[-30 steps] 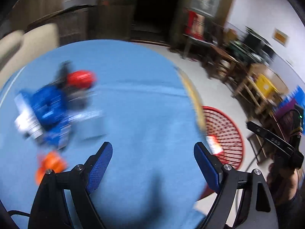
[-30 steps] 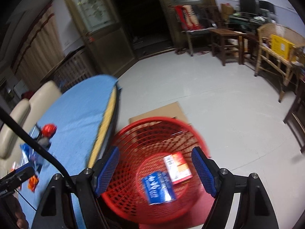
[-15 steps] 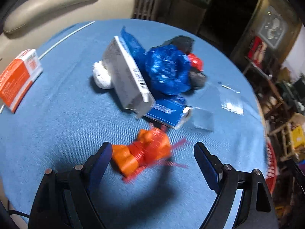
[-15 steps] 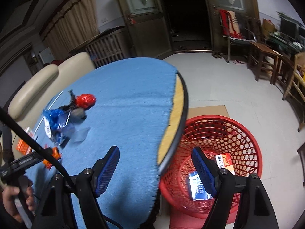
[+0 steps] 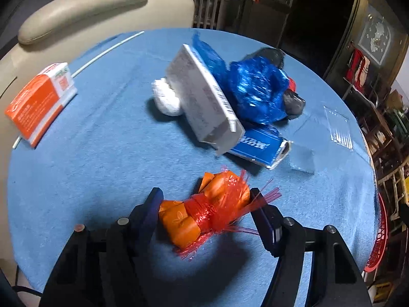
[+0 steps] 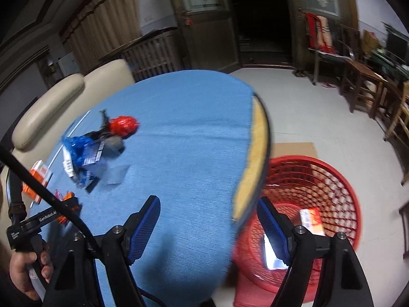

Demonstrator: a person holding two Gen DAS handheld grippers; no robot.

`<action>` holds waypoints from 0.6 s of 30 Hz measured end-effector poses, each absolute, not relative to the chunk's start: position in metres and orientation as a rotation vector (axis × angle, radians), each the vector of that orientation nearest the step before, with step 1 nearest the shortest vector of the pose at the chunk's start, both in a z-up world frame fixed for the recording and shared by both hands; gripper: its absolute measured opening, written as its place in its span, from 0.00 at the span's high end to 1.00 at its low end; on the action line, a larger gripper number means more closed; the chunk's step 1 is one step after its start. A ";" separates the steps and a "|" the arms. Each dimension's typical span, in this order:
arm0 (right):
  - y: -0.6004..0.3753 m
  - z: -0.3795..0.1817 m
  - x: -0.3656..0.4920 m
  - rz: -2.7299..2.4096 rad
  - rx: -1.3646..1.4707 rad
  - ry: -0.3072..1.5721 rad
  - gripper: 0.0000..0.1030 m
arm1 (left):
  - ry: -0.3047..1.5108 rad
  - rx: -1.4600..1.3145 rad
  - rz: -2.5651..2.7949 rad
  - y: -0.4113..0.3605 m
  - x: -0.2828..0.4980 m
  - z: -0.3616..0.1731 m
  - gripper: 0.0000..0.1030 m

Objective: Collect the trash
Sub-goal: 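Grasp the orange mesh bag with the left tool while the right grasps the clear plastic tray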

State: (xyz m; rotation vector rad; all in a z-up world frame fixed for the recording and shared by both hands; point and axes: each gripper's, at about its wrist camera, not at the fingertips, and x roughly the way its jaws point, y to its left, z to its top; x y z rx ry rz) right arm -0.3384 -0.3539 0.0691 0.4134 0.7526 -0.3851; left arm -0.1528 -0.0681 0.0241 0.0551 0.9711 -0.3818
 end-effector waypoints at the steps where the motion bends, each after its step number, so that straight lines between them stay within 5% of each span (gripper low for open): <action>1: -0.347 0.071 -0.327 -0.353 0.401 0.757 0.22 | 0.969 0.051 -0.377 -0.064 -0.153 0.025 0.32; 18: -0.262 0.056 -0.184 -0.161 0.312 0.742 0.24 | 0.984 0.026 -0.367 -0.061 -0.136 0.018 0.32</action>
